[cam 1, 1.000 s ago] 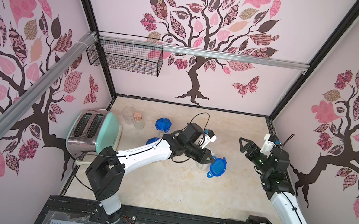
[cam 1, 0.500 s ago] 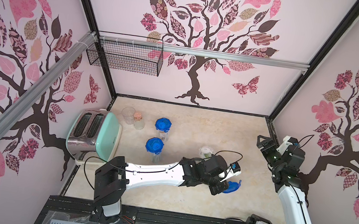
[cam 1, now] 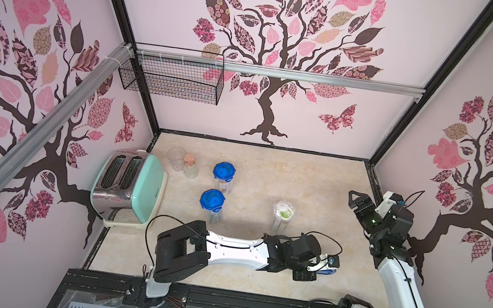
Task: Take out toiletry kits
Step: Place the lid at the center of the board.
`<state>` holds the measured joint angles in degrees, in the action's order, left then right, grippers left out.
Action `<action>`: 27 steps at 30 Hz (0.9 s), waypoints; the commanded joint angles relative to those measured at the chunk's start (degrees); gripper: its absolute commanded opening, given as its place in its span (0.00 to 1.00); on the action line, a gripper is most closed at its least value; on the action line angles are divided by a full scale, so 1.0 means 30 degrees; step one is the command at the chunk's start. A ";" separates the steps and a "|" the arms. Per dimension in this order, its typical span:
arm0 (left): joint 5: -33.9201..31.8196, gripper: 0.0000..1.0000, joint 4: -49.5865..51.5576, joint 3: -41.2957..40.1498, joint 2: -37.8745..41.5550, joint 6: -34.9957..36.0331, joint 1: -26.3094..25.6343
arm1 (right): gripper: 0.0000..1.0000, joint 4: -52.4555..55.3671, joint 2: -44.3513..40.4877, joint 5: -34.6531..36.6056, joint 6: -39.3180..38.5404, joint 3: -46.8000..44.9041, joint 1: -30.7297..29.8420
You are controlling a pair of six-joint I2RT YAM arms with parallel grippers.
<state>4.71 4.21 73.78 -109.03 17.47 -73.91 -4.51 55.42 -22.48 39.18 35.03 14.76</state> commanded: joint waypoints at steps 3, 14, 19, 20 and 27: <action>0.0070 0.00 -0.2620 -0.0845 -0.0825 0.2789 -0.0171 | 0.87 -0.1162 -0.0153 -0.0766 0.0456 -0.0346 0.0059; 0.0865 0.04 -0.4329 -0.2458 -0.1397 0.4209 -0.0904 | 0.88 -0.2811 -0.0299 -0.1676 0.1462 -0.1519 0.0067; 0.0447 0.11 -0.4990 -0.2620 -0.1833 0.4489 -0.1297 | 0.88 -0.2838 -0.0092 -0.2050 0.1565 -0.1631 0.0059; 0.0220 0.13 -0.5012 -0.2535 -0.2007 0.4440 -0.1301 | 0.88 -0.3098 0.0018 -0.2275 0.1681 -0.1698 0.0059; -0.0293 0.26 -0.4772 -0.2362 -0.2276 0.4306 -0.1305 | 0.88 -0.3535 0.0251 -0.2719 0.2058 -0.1714 0.0059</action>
<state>4.56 -9.74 66.63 -115.44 30.26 -77.82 -13.23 56.25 -29.41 44.88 29.56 14.76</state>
